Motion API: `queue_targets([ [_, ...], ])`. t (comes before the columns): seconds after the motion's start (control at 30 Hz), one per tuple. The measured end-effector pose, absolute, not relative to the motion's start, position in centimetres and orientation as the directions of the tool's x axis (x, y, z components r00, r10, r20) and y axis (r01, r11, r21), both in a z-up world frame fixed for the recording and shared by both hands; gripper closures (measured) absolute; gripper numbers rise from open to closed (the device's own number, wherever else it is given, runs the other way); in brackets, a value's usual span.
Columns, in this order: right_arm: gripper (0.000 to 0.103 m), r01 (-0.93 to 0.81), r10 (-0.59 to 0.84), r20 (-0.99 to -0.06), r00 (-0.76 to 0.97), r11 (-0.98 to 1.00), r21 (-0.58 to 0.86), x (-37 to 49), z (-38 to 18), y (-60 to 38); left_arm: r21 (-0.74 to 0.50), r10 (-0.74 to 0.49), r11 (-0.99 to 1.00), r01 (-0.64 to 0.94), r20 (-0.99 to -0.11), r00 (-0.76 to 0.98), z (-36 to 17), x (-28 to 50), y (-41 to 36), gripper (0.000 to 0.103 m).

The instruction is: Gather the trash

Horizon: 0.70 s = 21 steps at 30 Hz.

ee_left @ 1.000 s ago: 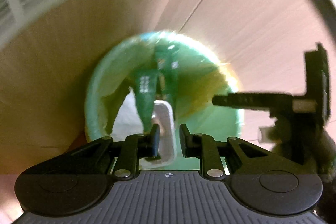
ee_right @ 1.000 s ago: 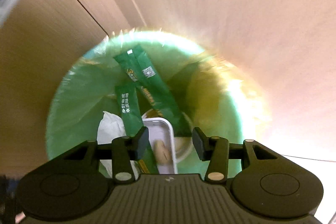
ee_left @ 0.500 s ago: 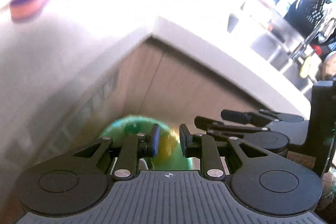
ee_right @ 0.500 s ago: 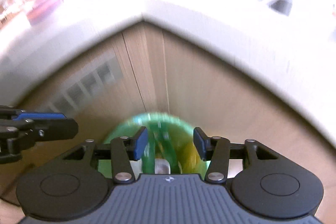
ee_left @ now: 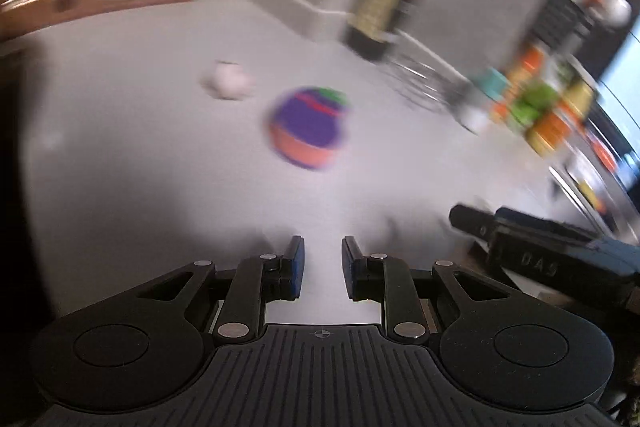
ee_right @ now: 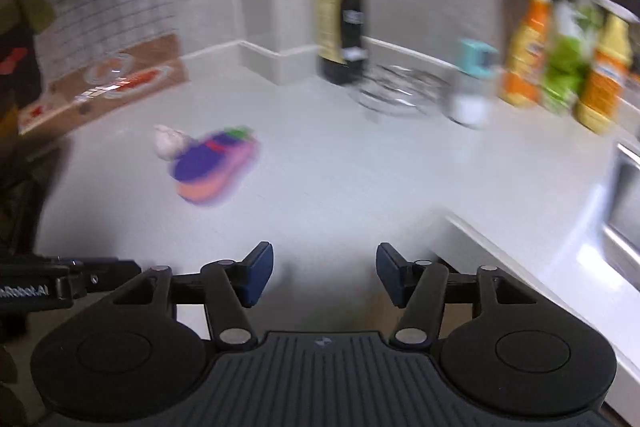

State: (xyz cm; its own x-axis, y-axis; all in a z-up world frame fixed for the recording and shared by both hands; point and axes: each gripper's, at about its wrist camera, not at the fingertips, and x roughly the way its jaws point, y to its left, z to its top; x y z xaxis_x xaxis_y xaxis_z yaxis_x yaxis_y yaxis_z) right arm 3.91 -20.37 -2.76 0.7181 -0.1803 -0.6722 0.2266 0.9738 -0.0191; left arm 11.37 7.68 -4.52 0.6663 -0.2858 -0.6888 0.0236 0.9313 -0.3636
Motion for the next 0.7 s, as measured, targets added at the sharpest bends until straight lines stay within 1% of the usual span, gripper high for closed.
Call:
queue_targets([
  [0.13, 0.042, 0.12, -0.118, -0.673, 0.73, 0.992, -0.044, 9.6, -3.0, -16.1, -0.397, -0.294, 0.918, -0.004, -0.685, 0.666, -5.0, 11.3, 11.1, 0.08],
  [0.17, 0.042, 0.089, -0.104, -0.673, 0.733, 0.994, -0.056, 11.1, -3.1, -14.9, -0.405, -0.302, 0.914, 0.001, -0.681, 0.668, -5.3, 11.1, 11.7, 0.08],
  [0.27, 0.036, -0.035, -0.035, -0.683, 0.73, 0.995, -0.089, 16.1, -3.4, -11.4, -0.416, -0.33, 0.909, 0.034, -0.667, 0.668, -5.6, 10.9, 12.8, 0.08],
  [0.33, 0.036, -0.09, -0.014, -0.691, 0.723, 0.99, -0.113, 19.8, -4.2, -9.0, -0.417, -0.35, 0.906, 0.066, -0.655, 0.669, -5.7, 10.8, 13.5, 0.08],
  [0.47, 0.036, -0.081, -0.038, -0.704, 0.709, 0.987, -0.135, 26.0, -6.2, -5.8, -0.428, -0.381, 0.897, 0.108, -0.628, 0.678, -6.0, 10.4, 14.1, 0.08],
  [0.6, 0.036, -0.011, -0.088, -0.762, 0.641, 0.992, -0.124, 30.7, -8.1, -5.3, -0.478, -0.417, 0.87, 0.116, -0.593, 0.689, -6.2, 10.1, 15.4, 0.08],
  [0.7, 0.036, 0.022, -0.091, -0.79, 0.607, 0.995, -0.098, 32.7, -8.8, -5.6, -0.492, -0.418, 0.864, 0.108, -0.58, 0.699, -6.3, 9.9, 16.2, 0.08],
])
